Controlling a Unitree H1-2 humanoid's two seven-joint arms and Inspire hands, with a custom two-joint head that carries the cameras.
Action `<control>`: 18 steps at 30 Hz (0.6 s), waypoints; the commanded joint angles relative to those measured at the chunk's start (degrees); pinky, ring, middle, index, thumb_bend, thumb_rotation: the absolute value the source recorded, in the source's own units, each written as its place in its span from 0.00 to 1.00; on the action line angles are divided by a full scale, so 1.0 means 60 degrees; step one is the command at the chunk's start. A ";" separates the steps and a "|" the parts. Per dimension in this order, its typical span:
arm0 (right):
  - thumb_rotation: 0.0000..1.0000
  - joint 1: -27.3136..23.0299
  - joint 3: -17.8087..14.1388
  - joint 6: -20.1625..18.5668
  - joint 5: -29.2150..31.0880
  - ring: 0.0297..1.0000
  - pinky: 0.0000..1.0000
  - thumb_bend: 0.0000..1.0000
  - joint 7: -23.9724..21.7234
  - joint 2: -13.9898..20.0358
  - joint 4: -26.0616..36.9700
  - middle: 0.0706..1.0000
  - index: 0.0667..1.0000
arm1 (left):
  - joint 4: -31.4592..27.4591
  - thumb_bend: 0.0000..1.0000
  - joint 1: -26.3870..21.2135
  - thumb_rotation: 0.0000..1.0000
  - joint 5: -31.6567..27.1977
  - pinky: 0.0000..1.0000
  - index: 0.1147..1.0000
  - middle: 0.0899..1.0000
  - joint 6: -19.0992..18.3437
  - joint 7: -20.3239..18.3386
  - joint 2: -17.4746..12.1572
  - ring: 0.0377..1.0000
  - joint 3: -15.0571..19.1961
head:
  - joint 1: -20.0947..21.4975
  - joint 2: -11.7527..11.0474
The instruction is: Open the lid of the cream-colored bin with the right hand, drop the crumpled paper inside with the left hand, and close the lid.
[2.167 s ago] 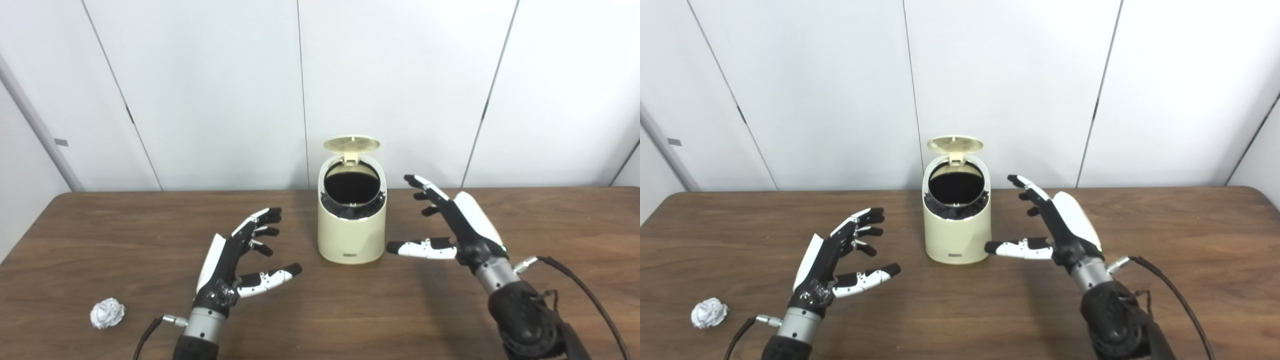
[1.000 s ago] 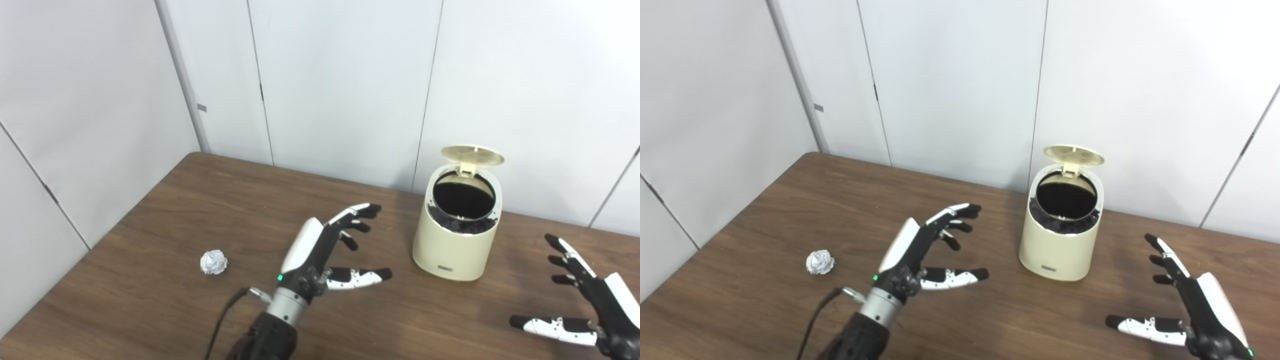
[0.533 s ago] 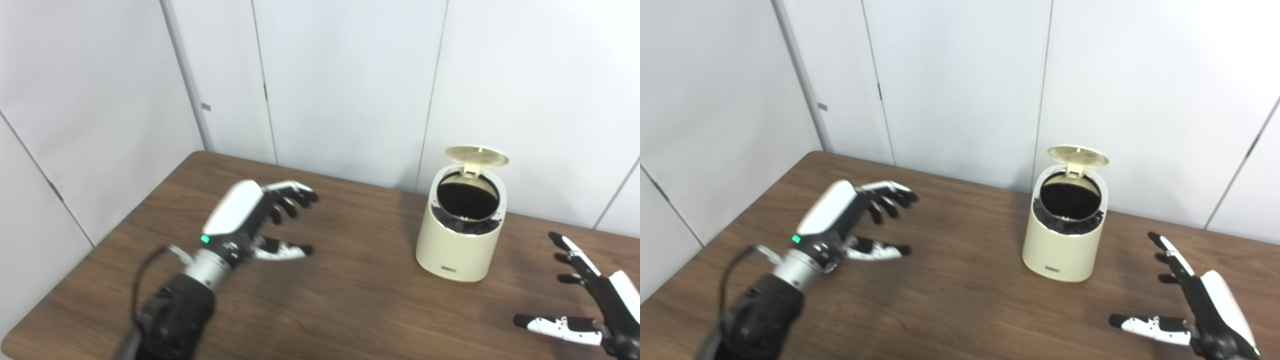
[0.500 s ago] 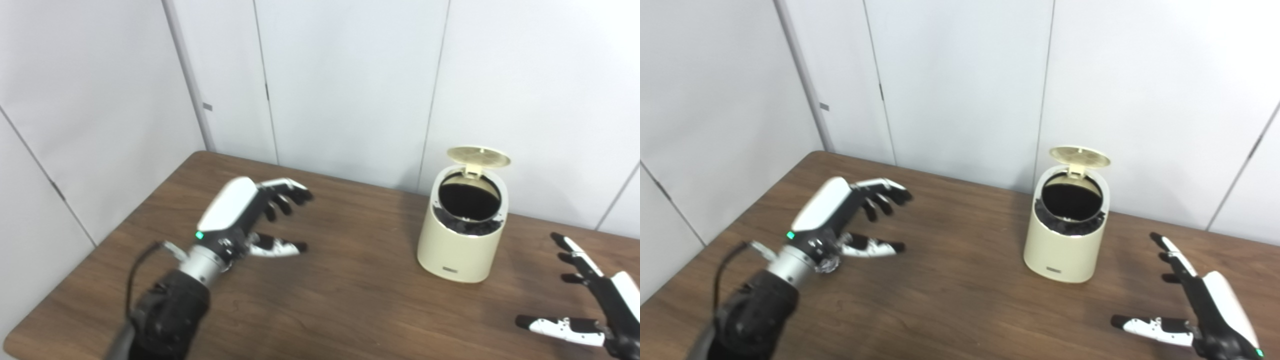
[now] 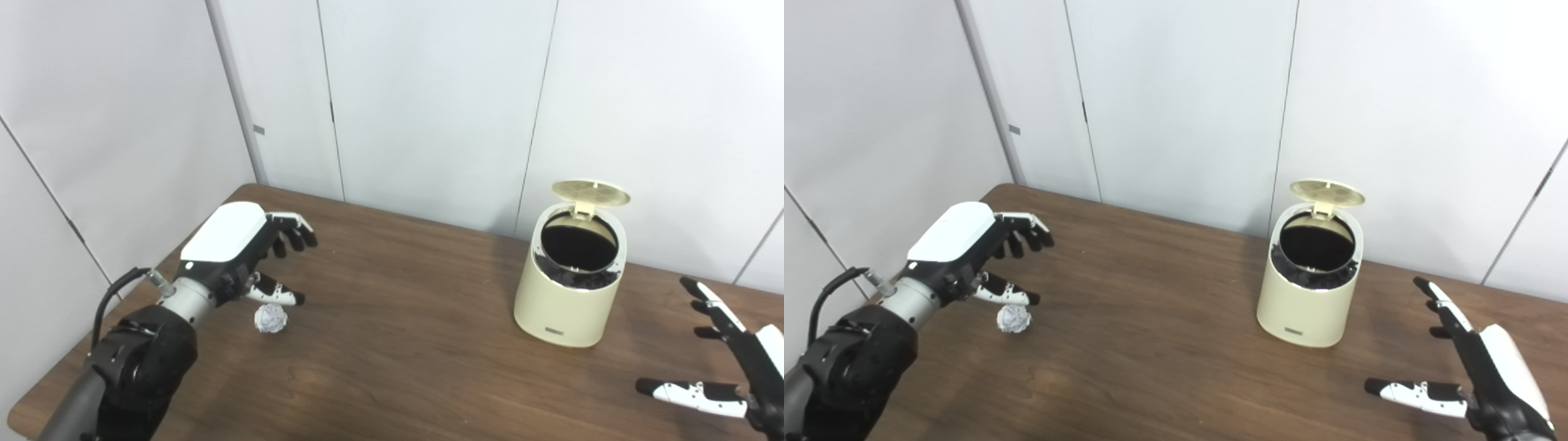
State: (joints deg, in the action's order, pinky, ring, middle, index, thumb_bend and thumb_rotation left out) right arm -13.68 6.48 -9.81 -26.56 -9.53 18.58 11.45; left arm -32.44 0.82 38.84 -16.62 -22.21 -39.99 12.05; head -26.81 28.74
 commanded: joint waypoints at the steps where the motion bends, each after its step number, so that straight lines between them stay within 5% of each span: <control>1: 0.25 -0.0364 -0.0076 0.0151 0.0004 0.91 0.78 0.78 0.0062 0.0062 0.0335 0.94 0.93 | 0.0115 0.85 -0.0069 0.00 0.0392 0.47 0.58 0.59 0.0115 0.0026 -0.0535 0.53 0.0151 | 0.0008 0.0003; 7: 0.28 -0.0344 -0.0136 0.0269 0.0086 0.91 0.78 0.78 0.0101 0.0108 0.0269 0.94 0.93 | 0.0611 0.92 0.0029 0.02 0.1038 0.54 0.65 0.64 -0.0052 -0.0132 -0.0670 0.61 0.0028 | -0.0046 0.0039; 18: 0.27 -0.0267 -0.0154 0.0193 0.0115 0.92 0.78 0.78 0.0058 0.0142 0.0308 0.95 0.93 | 0.1542 0.92 0.0053 0.19 0.2798 0.48 0.69 0.66 -0.0119 -0.0052 -0.0490 0.61 -0.0409 | -0.0086 0.0116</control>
State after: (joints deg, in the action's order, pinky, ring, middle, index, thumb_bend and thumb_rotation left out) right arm -13.62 6.14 -9.79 -26.05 -9.55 18.80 11.45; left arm -22.63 1.74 54.14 -17.08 -23.64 -41.65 9.16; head -27.33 29.35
